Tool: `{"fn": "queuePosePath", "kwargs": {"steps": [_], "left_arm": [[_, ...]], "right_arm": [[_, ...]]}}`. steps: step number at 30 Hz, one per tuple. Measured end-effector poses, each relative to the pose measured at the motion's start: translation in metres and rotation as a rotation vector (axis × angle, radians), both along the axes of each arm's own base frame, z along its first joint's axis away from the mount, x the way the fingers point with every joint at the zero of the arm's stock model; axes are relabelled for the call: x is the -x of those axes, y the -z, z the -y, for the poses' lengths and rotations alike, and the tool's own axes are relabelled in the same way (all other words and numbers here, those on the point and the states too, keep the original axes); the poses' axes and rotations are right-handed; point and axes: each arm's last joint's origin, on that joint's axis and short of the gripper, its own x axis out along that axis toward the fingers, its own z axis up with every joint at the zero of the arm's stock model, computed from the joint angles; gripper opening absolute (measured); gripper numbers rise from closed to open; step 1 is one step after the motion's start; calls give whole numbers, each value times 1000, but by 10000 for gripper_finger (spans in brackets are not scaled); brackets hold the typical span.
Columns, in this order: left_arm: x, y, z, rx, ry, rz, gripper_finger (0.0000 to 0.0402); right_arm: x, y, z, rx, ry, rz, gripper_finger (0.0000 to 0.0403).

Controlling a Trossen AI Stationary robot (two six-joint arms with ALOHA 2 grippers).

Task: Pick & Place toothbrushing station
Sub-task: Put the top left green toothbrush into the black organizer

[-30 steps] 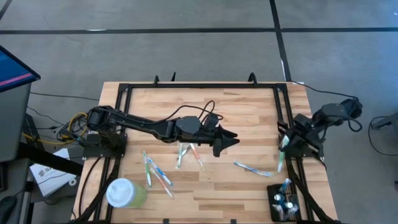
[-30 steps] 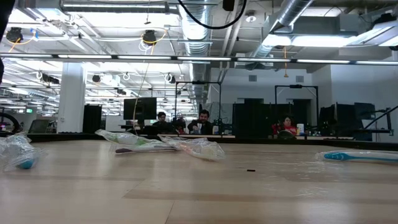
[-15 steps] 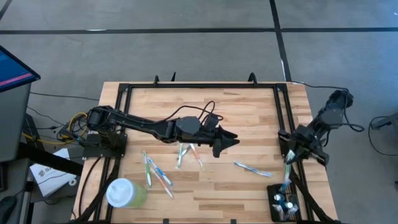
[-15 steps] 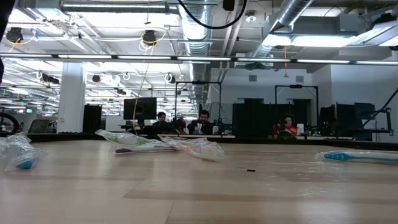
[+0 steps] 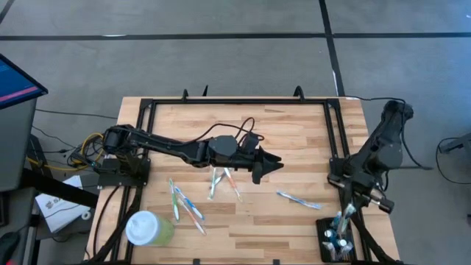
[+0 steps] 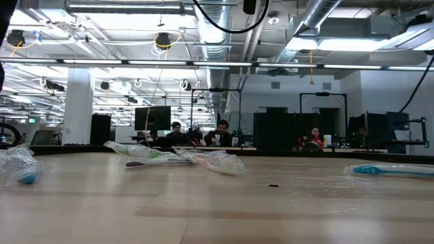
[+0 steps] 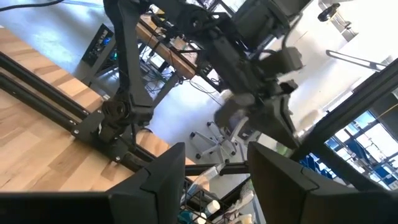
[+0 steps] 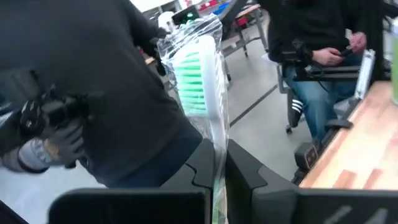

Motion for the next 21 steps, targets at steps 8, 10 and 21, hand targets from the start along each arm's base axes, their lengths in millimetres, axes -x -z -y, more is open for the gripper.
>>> {"fn": "queuePosePath", "kwargs": {"steps": [8,10,21], "left_arm": [[0,0,-2,6,-3,0,167],[0,0,-2,8,-3,0,167],[0,0,-1,25,1,-1,167]], "right_arm": [[-8,1,-15,73,-74,113,8],[-11,4,-17,94,-92,114,8],[-43,9,-9,79,-182,83,8]]}}
